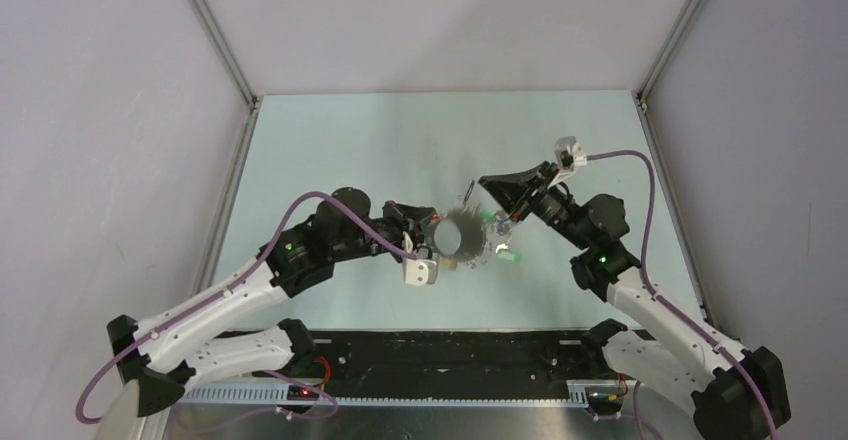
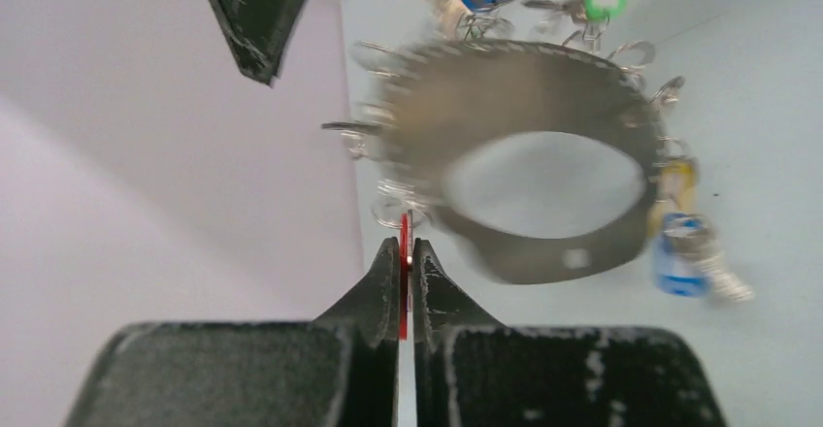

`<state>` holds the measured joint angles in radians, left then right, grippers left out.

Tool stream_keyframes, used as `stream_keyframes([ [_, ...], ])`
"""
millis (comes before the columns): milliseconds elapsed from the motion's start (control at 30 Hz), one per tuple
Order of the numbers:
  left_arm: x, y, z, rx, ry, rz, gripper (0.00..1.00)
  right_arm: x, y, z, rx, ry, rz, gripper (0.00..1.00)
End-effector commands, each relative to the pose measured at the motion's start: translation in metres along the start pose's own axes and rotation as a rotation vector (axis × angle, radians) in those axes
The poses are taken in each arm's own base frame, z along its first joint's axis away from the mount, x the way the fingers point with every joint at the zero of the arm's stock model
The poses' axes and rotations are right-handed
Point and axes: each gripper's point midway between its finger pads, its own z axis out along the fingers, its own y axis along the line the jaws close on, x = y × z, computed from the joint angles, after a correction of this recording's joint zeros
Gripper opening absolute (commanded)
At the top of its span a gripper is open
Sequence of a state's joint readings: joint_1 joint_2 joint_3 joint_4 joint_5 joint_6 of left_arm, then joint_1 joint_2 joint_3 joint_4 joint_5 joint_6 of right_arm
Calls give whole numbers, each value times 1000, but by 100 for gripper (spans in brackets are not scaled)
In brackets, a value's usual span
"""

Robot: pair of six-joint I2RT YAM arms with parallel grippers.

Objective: Remove the keys from the keyring

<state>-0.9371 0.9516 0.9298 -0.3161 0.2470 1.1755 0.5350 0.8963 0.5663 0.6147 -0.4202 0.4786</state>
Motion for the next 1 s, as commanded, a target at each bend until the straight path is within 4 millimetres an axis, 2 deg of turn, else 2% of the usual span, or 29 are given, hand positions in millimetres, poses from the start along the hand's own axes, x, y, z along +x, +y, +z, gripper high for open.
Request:
stream_keyframes([
  [0, -4, -8, -8, -2, -11, -98, 0, -28, -22, -6, 99, -91, -80, 0],
  [167, -14, -2, -11, -8, -53, -54, 0, -13, 2, -2, -90, -17, -134, 0],
  [267, -18, 4, -14, -21, -67, -22, 0, -6, 9, -3, -147, 12, -152, 1],
  [367, -23, 8, -17, -30, -84, 14, 0, -1, 15, -4, -204, 34, -192, 9],
  [600, -23, 22, -16, -50, -66, 59, 0, 3, 23, -5, -277, 49, -276, 16],
  [767, -24, 30, -12, -53, -64, 65, 0, 16, 33, -8, -359, 90, -332, 31],
  [967, -29, 35, -10, -51, -82, 82, 0, 34, 41, -5, -411, 130, -405, 36],
])
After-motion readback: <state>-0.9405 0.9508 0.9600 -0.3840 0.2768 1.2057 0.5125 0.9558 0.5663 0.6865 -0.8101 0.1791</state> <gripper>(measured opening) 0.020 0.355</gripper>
